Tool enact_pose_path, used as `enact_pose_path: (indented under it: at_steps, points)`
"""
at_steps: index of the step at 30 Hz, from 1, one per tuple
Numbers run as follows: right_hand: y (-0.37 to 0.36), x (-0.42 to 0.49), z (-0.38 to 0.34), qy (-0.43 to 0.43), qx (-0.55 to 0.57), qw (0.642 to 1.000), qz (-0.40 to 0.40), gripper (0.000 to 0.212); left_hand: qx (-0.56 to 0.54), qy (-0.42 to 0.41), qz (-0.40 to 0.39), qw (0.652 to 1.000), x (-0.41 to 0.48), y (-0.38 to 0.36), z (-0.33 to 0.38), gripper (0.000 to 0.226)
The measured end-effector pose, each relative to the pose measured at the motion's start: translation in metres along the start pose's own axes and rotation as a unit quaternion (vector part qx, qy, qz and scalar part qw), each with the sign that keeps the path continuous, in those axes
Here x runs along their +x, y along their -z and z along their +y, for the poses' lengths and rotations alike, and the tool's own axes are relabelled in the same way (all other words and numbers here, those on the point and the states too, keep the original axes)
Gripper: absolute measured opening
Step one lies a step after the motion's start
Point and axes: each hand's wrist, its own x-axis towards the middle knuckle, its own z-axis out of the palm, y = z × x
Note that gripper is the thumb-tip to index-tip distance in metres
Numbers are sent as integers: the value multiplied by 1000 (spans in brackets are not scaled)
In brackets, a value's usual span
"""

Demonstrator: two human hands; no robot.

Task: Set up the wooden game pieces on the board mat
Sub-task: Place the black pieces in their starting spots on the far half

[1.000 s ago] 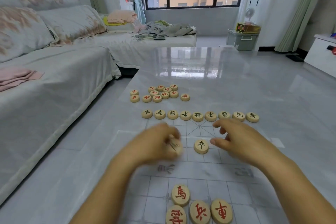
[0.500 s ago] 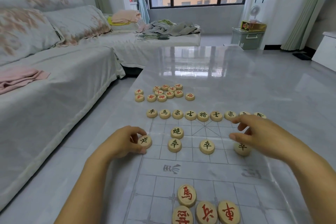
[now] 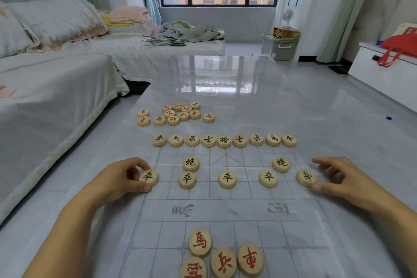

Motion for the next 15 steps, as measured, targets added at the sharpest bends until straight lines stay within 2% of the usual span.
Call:
enact_pose_path:
  at_steps: [5, 9, 15]
  points:
    - [-6, 4, -1, 26, -23, 999, -2, 97, -3, -3, -9, 1000, -1, 0, -2, 35]
    - [-12, 6, -3, 40, -29, 999, 3, 87, -4, -5, -12, 1000, -1, 2, -2, 35]
    - [-14, 8, 1, 40, -22, 999, 15, 88, -6, -8, -13, 1000, -2, 0, -1, 32]
